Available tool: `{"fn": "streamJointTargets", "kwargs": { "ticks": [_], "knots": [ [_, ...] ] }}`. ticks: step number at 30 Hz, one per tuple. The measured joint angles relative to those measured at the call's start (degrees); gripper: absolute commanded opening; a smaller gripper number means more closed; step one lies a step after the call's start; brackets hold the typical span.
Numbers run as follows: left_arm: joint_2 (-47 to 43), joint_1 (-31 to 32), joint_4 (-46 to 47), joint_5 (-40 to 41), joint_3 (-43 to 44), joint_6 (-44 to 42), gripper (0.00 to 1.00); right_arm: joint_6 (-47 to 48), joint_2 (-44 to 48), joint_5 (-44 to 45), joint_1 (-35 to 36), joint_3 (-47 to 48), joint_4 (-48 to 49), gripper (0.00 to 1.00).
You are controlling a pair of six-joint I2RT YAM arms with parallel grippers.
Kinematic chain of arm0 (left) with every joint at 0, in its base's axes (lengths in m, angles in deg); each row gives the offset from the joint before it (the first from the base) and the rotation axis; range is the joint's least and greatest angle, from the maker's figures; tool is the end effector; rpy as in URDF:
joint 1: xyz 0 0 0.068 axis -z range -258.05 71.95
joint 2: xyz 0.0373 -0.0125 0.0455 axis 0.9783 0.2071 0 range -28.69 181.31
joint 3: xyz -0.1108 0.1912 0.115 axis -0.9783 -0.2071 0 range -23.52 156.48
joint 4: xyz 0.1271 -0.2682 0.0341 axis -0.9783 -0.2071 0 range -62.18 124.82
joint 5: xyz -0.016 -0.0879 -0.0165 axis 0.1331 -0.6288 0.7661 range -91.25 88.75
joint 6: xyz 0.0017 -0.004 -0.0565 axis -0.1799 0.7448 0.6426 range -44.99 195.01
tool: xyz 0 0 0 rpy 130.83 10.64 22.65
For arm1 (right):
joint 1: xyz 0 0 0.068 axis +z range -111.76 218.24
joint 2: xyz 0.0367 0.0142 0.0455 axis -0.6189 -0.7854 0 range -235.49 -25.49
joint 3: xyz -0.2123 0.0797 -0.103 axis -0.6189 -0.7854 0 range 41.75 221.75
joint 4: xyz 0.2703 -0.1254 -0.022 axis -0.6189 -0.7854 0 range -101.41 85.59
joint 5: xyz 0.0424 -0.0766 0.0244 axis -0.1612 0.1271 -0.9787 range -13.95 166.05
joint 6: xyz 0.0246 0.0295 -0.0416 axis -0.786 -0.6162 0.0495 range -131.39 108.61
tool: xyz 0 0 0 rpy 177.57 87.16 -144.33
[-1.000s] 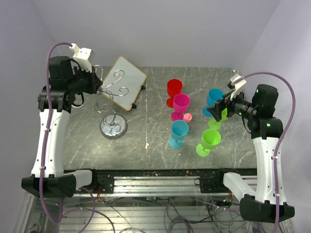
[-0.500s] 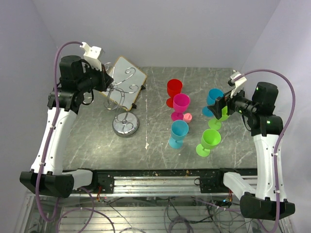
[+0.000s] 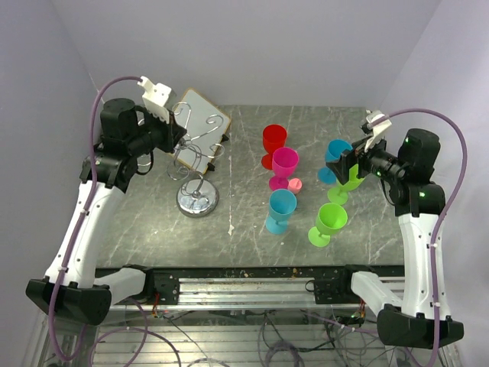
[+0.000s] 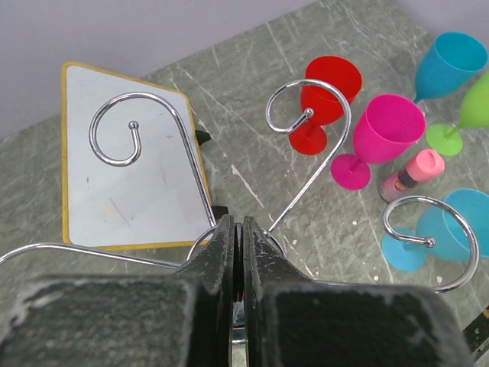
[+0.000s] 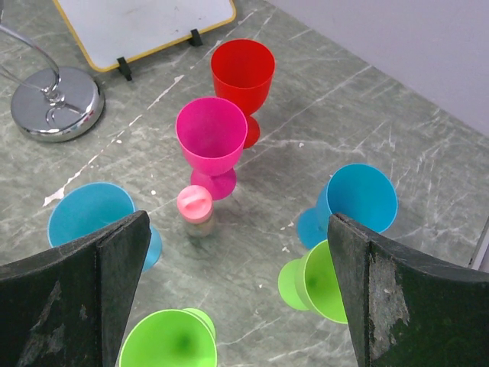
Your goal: Place the wine glass upside down on the wine glass rack
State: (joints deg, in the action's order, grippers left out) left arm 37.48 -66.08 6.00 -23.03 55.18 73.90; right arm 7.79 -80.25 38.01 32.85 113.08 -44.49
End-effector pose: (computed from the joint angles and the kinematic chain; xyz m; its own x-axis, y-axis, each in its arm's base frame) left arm 0.2848 -0.0754 0.4217 -0.2641 0.0743 -0.9616 0.5462 0.8333 -0.0856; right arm 0.2352 0.0022 0.4057 -0.2146 -0.2396 -0.9469 -0.5920 0.8030 -0.0690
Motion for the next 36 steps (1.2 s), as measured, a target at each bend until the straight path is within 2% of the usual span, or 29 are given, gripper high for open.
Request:
{"fn": "streamJointTargets", "kwargs": {
  "ticks": [4, 6, 18, 20, 22, 25, 30, 36],
  "knots": [
    [-0.15, 1.40, -0.13, -0.94, -0.26, -2.60, 0.08, -0.57, -1.01, -0.11, 0.28, 0.00, 1.09, 1.00],
    [-0.28, 1.79, 0.26, -1.27, -0.70, -3.28, 0.12, -0.59, -1.79, -0.04, 0.70, -0.31, 1.90, 1.00],
    [-0.50, 2.01, 4.37, -2.49, -1.38, -4.70, 0.53, 0.22, -4.37, 0.81, 2.84, -2.58, 5.73, 0.99],
    [-0.61, 2.01, 4.50, -2.49, -1.38, -4.74, 0.64, 0.37, -5.07, 1.18, 3.39, -2.89, 6.03, 0.97],
    [-1.01, 2.01, 4.48, -2.47, -1.38, -5.05, 0.82, 0.33, -6.12, 1.62, 4.07, -2.89, 6.32, 0.94],
    [-2.49, 2.01, 4.13, -2.40, -1.38, -5.95, 0.96, -0.09, -8.83, 3.06, 5.86, -2.84, 6.62, 0.91],
    [-6.99, 1.81, 2.36, -1.31, -0.90, -8.26, 0.99, -1.11, -15.78, 7.54, 10.54, -0.72, 6.82, 0.83],
    [-10.95, 1.11, 0.17, 3.10, 0.26, -12.07, 0.96, -2.69, -25.53, 16.61, 18.23, 5.07, 6.56, 0.71]
  ]
}}
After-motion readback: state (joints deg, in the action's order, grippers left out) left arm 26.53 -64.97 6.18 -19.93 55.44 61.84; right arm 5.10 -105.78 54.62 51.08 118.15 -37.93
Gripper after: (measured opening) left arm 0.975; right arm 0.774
